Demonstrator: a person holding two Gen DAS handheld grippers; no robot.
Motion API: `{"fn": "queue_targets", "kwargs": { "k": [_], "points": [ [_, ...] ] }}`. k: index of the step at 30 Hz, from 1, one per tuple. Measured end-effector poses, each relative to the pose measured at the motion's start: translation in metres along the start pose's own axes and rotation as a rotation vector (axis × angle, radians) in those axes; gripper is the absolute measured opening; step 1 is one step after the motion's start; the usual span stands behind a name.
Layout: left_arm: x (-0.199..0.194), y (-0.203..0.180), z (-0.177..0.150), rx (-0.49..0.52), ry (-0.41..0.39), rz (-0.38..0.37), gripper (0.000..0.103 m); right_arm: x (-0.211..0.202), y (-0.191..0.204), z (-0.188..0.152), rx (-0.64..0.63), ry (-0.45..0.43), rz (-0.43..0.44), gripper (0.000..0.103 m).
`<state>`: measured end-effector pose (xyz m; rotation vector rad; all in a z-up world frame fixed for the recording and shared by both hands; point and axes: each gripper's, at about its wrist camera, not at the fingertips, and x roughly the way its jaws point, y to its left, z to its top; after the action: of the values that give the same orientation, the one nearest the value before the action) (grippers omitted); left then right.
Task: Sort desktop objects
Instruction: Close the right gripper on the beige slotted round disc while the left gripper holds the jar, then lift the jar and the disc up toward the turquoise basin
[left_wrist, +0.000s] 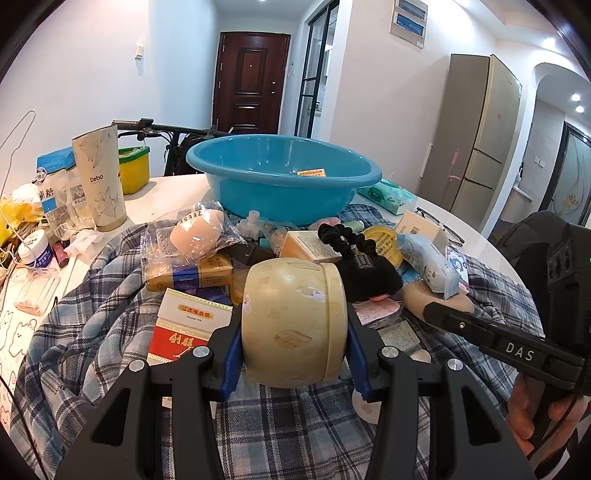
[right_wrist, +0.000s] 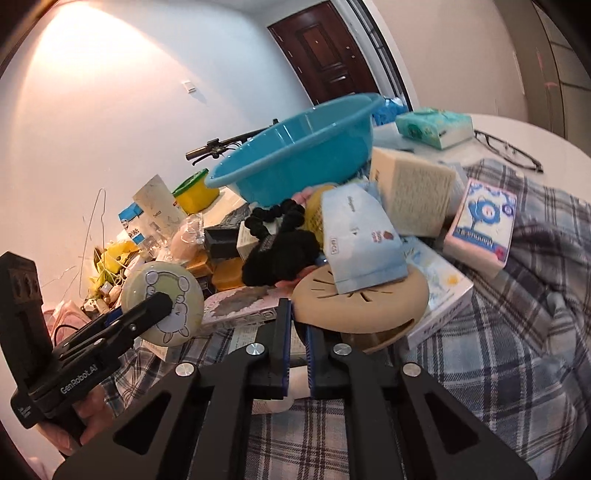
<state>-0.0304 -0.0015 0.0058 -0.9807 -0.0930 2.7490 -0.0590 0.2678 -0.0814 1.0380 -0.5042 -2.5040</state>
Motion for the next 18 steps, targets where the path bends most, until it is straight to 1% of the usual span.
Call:
{"fn": "queue_targets", "kwargs": {
  "k": [4,6,8,12,14,16,18],
  "points": [
    [0.0,-0.001,0.0,0.001,0.0,-0.001,0.05,0.005,-0.006,-0.001,0.024,0.007,-0.024,0.01],
    [0.0,-0.001,0.0,0.001,-0.001,0.0,0.05,0.006,-0.013,-0.001,0.06,0.009,-0.048,0.012],
    [0.0,-0.003,0.0,0.003,0.0,-0.001,0.05,0.006,-0.028,0.0,0.13,0.01,-0.065,0.019],
    [0.0,-0.004,0.0,0.002,0.002,0.002,0.05,0.0,-0.062,0.0,0.29,-0.008,-0.046,0.02],
    [0.001,-0.004,-0.001,0.001,0.004,0.002,0.05,-0.005,-0.073,0.0,0.333,-0.034,-0.04,0.02],
    [0.001,-0.006,-0.001,0.002,0.005,0.002,0.05,-0.009,-0.072,0.002,0.314,-0.058,-0.066,0.02],
    [0.001,-0.006,-0.001,0.006,0.005,0.001,0.05,-0.015,-0.064,0.003,0.263,-0.098,-0.101,0.014]
  ]
}}
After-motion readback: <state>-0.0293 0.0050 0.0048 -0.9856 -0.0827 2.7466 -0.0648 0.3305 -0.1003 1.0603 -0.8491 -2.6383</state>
